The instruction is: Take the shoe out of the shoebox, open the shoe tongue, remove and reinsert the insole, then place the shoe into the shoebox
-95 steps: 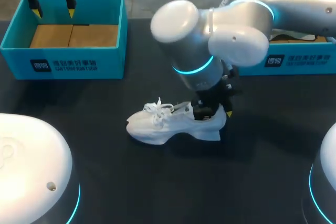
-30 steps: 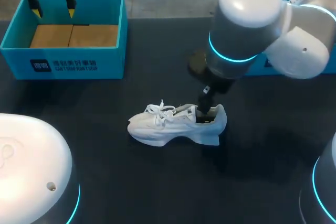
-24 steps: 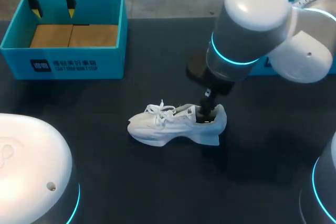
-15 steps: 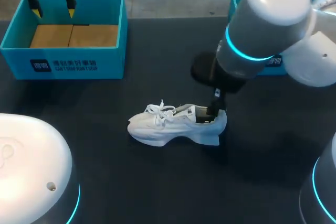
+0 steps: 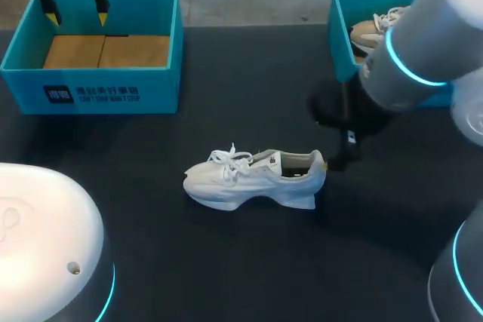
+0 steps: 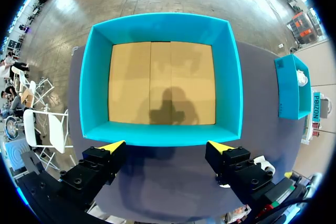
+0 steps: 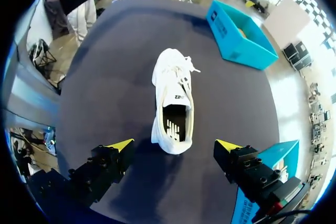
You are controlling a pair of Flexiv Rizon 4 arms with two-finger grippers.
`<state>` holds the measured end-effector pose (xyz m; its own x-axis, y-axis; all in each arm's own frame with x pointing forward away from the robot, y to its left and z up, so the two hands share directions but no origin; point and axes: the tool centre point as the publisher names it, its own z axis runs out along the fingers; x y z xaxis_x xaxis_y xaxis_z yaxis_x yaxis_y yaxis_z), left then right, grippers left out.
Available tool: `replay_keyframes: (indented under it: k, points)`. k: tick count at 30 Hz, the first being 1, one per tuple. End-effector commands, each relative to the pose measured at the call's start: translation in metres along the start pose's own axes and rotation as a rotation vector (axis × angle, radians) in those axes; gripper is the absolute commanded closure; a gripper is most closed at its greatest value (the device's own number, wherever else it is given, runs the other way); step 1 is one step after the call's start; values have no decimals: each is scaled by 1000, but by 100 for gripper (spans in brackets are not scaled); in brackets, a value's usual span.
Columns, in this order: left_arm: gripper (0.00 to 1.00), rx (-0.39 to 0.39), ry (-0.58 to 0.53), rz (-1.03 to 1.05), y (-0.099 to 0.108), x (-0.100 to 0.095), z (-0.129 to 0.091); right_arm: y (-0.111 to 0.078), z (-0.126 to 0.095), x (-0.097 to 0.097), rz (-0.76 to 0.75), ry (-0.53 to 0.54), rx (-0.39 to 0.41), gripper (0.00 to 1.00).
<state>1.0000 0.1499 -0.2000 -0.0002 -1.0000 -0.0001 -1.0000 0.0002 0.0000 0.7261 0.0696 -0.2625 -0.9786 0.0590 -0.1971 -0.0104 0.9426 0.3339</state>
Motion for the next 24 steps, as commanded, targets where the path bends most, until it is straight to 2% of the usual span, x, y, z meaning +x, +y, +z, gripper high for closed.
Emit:
replay_keyframes:
  k: [1,4,7,24]
  points:
    - [0,0,0,0,0,0,0,-11,3,4,-6,-23,-354,0]
    - [0,0,0,0,0,0,0,-12,4,3,-18,-13,-391,0]
    - [0,0,0,0,0,0,0,-13,6,2,-26,-10,-360,0]
    - [0,0,0,0,0,0,0,-13,6,2,-26,-10,-360,0]
